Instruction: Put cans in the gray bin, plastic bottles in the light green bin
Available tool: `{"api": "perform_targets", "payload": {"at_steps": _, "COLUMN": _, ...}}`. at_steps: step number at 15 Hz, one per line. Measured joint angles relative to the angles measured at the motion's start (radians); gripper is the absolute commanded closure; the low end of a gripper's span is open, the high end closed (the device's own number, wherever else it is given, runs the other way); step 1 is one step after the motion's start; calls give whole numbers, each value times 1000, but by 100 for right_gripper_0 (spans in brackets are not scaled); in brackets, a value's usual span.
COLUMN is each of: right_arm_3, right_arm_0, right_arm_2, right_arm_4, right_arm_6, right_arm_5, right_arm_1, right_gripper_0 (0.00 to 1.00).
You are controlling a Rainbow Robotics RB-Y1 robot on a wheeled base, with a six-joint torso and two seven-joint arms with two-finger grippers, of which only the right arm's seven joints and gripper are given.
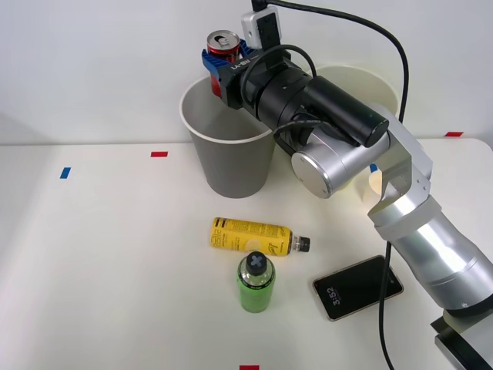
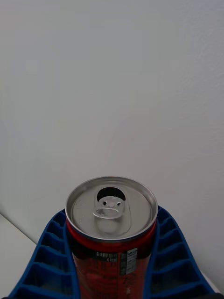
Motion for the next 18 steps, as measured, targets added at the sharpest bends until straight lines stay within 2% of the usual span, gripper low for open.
{"api": "perform_targets", "payload": {"at_steps": 5, "right_arm_3": -15, "right_arm_0": 1, "right_arm_2": 15, "right_arm_4": -16, "right_arm_6": -5, "right_arm_5": -16, "right_arm_1": -50, "right_gripper_0": 0}}
{"api": "perform_targets", "payload": {"at_steps": 8, "right_arm_3": -68, "right_arm_0": 17, "right_arm_2": 22, "right_arm_4": -47, "right_arm_6": -11, "right_arm_5": -17, "right_arm_1": -97, "right_gripper_0": 0}}
{"api": "perform_targets", "payload": {"at_steps": 10, "right_arm_3": -153, "right_arm_0": 57, "right_arm_2": 23, "right_arm_4": -57, "right_arm_6": -12, "right_arm_5": -18, "right_arm_1": -161, "right_gripper_0": 0}}
{"api": "perform_targets", "payload": {"at_steps": 13, "right_arm_3": -303, "right_arm_0": 163, "right_arm_2": 20, "right_arm_4": -99, "right_arm_6": -22, "right_arm_5": -39, "right_arm_1": -295, "right_gripper_0": 0}}
{"api": "perform_targets", "payload": {"at_steps": 18, "right_arm_3": -391, "right_arm_0": 418, "right_arm_2": -1, "right_arm_4": -181, "right_arm_6": -35, "right_arm_5": -371, "right_arm_1": -443, "right_gripper_0": 0}}
